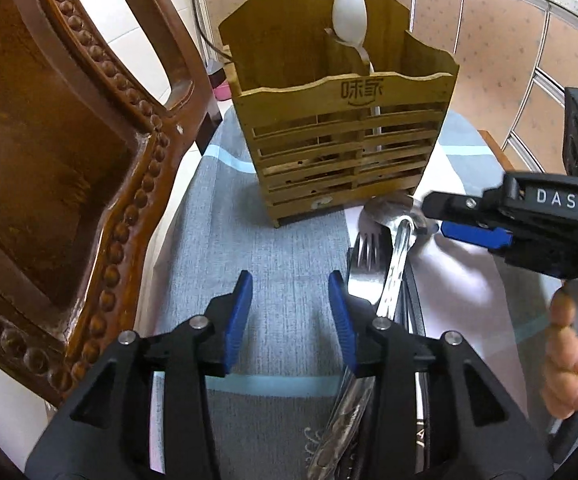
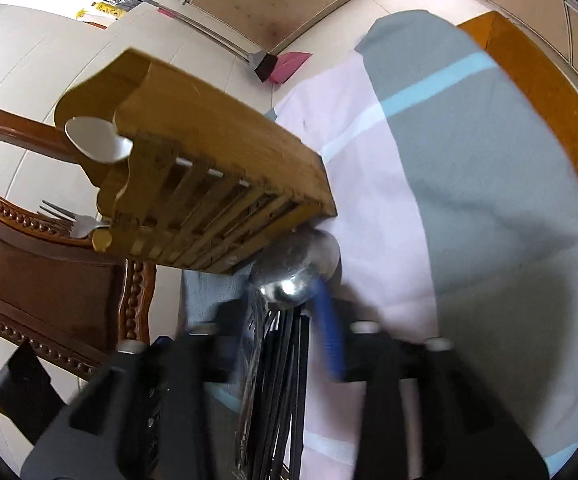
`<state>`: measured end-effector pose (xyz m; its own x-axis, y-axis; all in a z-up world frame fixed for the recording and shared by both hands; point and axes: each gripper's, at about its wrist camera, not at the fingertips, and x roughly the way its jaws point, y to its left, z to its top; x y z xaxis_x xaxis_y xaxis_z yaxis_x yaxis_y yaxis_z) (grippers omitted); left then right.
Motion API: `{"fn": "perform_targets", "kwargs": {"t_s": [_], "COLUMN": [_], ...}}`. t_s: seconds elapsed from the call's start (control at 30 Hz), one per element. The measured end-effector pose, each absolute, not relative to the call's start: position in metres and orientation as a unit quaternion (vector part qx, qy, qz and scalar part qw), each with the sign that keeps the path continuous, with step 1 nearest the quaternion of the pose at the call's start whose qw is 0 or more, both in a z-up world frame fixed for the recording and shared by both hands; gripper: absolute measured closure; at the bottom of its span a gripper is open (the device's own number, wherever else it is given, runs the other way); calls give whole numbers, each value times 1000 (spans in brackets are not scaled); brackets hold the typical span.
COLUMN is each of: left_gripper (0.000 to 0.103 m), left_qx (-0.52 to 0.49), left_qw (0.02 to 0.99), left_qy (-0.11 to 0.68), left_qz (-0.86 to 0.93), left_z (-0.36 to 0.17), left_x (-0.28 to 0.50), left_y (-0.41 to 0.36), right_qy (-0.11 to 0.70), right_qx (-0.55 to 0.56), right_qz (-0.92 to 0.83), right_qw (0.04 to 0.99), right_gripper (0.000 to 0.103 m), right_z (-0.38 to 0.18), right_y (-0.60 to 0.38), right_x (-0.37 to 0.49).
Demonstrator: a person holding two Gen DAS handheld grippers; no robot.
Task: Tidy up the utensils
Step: 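Grasp a metal spoon with the right tool while the left tool grasps silver forks, then carry the metal spoon and forks into the wooden holder and release both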
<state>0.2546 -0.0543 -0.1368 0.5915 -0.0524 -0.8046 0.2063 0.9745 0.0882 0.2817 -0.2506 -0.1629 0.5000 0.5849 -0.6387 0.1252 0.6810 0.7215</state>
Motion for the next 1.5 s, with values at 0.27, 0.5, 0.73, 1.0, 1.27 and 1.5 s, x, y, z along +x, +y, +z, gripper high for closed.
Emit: {"fn": "perform_targets", "kwargs": {"t_s": [0.27,0.5,0.73,1.0,1.27,1.5], "left_gripper": [62,59,59,51,77,78], "left_qx": [89,90,85,106,120,113], "left_qw": [885,882,871,851,828,834], "left_qy": [451,456,476,500,528,524], "left_qz": [-71,-70,-84,-122,-144,-133], "left_z": [-140,-144,-151,-165,-175,-157], "left_x": [255,261,270,288,303,303], "left_y": [-51,-51,-57,-88,-108,-104], "right_qy": [477,447,449,448,450,450], "right_qx": [428,463,448,380,336,321], "right_qz": [149,171,180,148,130,129], "right_qw": [753,746,752,796,817,823], "right_gripper": [56,88,96,97,102,102], "right_z": [-183,-181,-147,-117,-123,-117], "right_y": [-257,-267,-276,-287,-297,-297], "right_x": [287,287,267,254,245,244]}}
